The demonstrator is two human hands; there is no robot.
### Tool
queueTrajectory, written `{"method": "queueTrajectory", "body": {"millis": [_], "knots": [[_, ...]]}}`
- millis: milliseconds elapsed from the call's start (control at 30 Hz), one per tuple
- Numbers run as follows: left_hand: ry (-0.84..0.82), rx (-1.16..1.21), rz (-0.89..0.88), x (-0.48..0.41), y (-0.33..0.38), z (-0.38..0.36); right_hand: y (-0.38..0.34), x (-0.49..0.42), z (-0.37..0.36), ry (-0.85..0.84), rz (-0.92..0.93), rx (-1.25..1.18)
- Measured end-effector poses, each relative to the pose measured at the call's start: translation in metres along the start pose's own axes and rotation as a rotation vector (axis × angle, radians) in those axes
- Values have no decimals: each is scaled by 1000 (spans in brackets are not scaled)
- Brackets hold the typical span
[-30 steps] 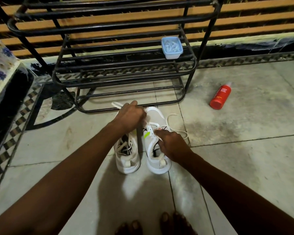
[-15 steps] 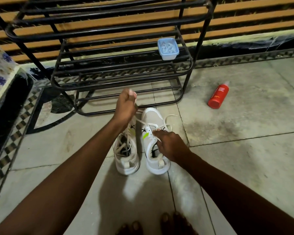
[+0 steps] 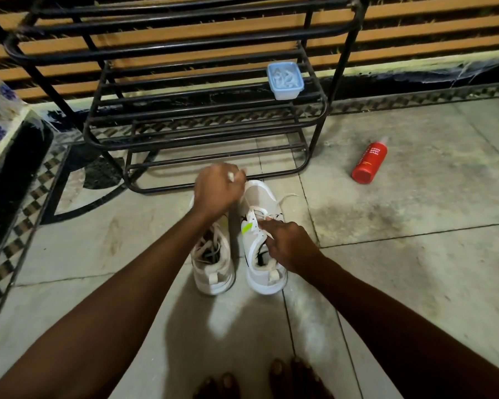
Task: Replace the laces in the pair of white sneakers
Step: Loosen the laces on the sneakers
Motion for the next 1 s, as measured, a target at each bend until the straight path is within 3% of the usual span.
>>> {"method": "queueTrajectory", "body": {"millis": [67,133,333,400,567,733,800,867,1000], "knots": [[181,406,69,-9,6,18,0,-1,0,-1,-7,-6],[203,607,106,-15,12,25,-1,-1,-1,-1,-14,-14],[-90,727,196,-4,2,-15,-1,-1,-2,6,-6,-9],[-165,621,189,-4,-3,-24,-1,-1,-2,8,2,-2],[-343,-354,-64,1,-19,-41,-1,0,-3,20,32,-11],[-446,-693,0,3,-32,-50,-1,0,-3,30,48,-17],[-436,-658,-19,1,-33,-49,-1,1,-2,30,46,-21],[-374,-466,-39,1,-32,-42,-1,1,-1,34,43,-31],[18,-132,-21,7,-24,-13,-1,2,0,22,21,-25]]}}
Point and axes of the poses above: each hand's wrist, its own x-axis away from the middle knuckle, its own z-axis out of the back of the hand, y = z × x, the point moved 3 cm from there along -x, towards the middle knuckle, and after that the axes turned 8 degrees about -y, right-handed, at the moved point
